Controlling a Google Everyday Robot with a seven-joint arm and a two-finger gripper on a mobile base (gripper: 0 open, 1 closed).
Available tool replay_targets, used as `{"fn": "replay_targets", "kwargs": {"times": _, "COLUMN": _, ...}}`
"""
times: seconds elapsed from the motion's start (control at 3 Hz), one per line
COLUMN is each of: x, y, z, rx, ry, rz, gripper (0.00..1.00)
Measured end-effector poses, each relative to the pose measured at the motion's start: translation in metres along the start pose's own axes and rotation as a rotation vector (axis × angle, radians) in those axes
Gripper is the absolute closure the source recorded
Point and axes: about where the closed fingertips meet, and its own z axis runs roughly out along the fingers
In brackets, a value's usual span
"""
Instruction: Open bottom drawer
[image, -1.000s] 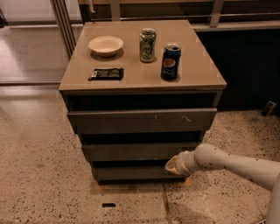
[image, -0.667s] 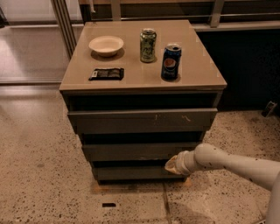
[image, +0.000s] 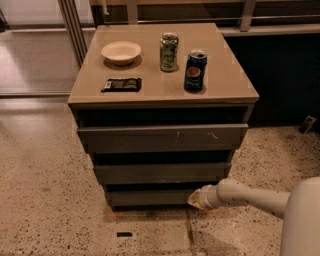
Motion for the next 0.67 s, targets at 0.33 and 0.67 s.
{"fn": "replay_targets", "kwargs": {"times": 0.33, "x": 0.0339, "y": 0.0083, "z": 0.0467, "rx": -0.004, "ry": -0.011, "rz": 0.034, "gripper": 1.0}}
{"fn": "replay_targets", "kwargs": {"times": 0.67, "x": 0.0388, "y": 0.015, "z": 0.0562, "rx": -0.014, "ry": -0.012, "rz": 0.045, "gripper": 0.81}}
